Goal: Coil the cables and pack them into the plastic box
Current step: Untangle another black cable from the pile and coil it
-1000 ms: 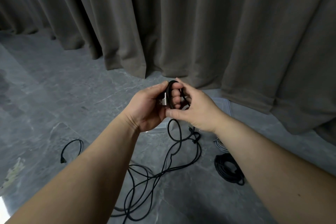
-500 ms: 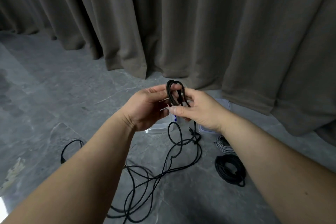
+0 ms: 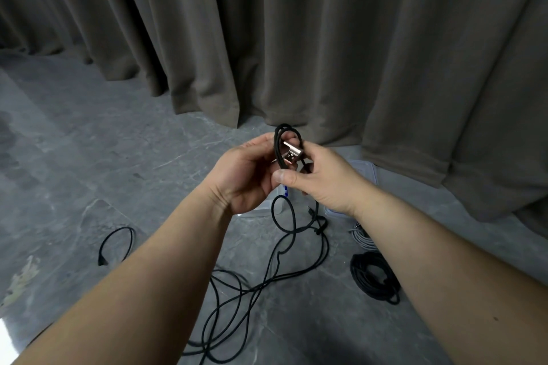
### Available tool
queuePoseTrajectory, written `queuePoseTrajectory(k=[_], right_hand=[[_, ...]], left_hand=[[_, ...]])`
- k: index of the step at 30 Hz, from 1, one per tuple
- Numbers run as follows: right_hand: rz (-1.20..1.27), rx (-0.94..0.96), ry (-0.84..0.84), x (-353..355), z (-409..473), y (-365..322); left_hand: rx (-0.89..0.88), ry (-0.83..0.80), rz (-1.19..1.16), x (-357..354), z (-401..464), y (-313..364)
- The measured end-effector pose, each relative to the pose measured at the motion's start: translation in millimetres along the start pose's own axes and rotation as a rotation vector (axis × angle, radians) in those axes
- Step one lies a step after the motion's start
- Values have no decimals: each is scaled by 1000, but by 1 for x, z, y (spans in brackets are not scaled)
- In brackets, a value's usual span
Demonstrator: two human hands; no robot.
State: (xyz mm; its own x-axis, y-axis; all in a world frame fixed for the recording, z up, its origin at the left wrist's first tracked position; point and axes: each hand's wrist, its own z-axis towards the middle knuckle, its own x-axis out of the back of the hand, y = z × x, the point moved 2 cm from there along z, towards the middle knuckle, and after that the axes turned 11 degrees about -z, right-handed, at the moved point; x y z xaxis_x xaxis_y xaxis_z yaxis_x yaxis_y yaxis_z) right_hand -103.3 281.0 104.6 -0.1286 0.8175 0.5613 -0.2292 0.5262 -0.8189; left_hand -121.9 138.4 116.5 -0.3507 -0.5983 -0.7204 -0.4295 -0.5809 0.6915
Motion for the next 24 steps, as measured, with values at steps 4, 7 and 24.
queuePoseTrajectory(k=[4, 7, 24], right_hand=[[-6, -9, 8, -1, 1, 2], [10, -26, 7, -3, 2, 4], [108, -70, 241, 12, 0, 0]], left_hand=[[20, 4, 41, 0, 0, 0], [58, 17, 59, -2, -1, 0], [-126, 108, 273, -6, -2, -1]])
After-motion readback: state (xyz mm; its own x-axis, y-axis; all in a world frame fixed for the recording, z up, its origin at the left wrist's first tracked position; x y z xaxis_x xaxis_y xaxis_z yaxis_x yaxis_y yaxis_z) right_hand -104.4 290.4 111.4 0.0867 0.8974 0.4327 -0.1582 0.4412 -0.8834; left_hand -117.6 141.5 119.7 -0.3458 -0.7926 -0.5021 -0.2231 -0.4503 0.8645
